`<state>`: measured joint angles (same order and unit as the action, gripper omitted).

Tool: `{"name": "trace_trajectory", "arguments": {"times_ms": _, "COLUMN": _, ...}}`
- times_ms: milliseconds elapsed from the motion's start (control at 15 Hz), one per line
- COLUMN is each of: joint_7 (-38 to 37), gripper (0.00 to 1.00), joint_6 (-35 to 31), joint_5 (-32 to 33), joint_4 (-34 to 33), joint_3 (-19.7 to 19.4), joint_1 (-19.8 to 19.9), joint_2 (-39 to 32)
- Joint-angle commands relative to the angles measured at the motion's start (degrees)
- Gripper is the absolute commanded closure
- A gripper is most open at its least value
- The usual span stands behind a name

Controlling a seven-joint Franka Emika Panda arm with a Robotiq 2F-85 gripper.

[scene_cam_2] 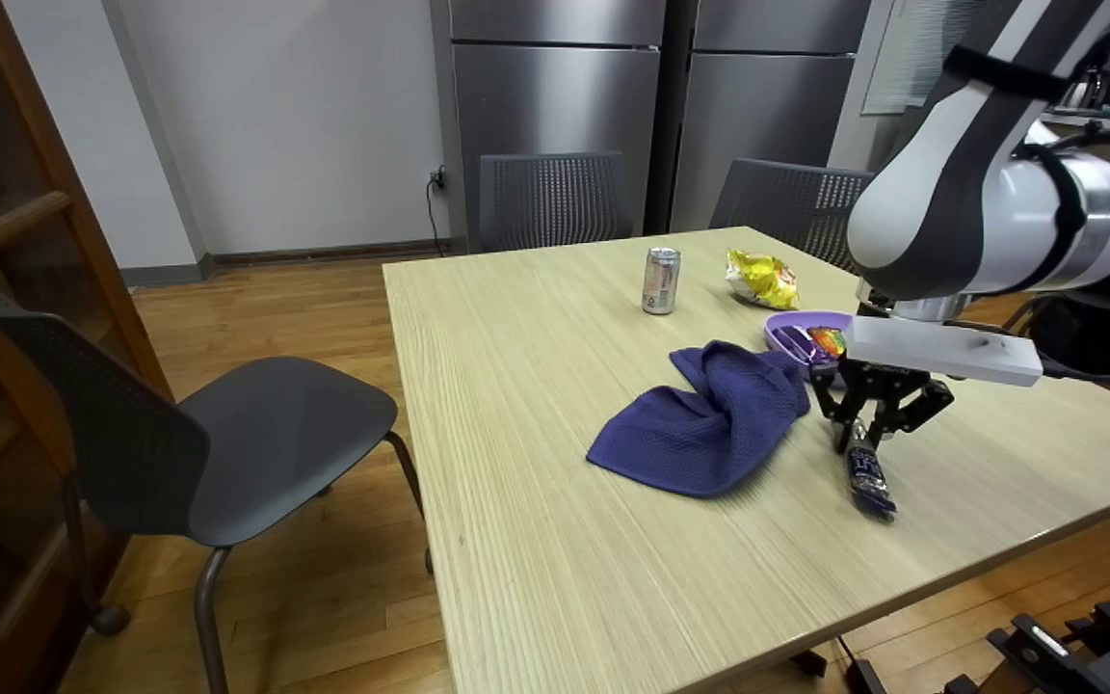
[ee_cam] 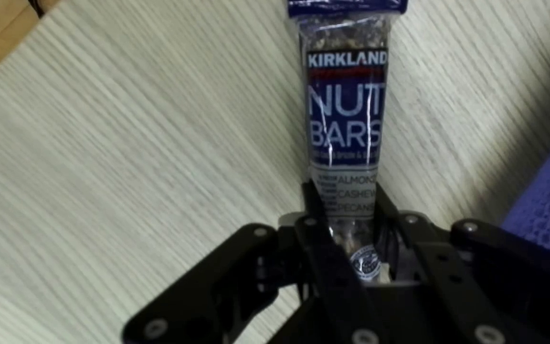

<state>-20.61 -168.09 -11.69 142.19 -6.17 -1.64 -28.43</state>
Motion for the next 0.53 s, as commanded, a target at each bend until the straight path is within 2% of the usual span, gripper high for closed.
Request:
{"name": "trace_trajectory", "arguments": {"times_ms": 0, "joint_7": 0.5, "gripper": 0.94, "joint_6": 1.4, "joint_5": -0.2, "joint_4": 2.0, "joint_3": -0.8, "joint_1": 0.1, "joint_2": 3.6}}
{"name": "trace_trajectory", "arguments": {"times_ms": 467, "joint_7": 1.6, "gripper": 0.94, "joint_6": 4.4, "joint_5": 1.6, "joint_4": 1.1, "joint_3": -2.9, "joint_1": 0.2, "joint_2": 6.5}}
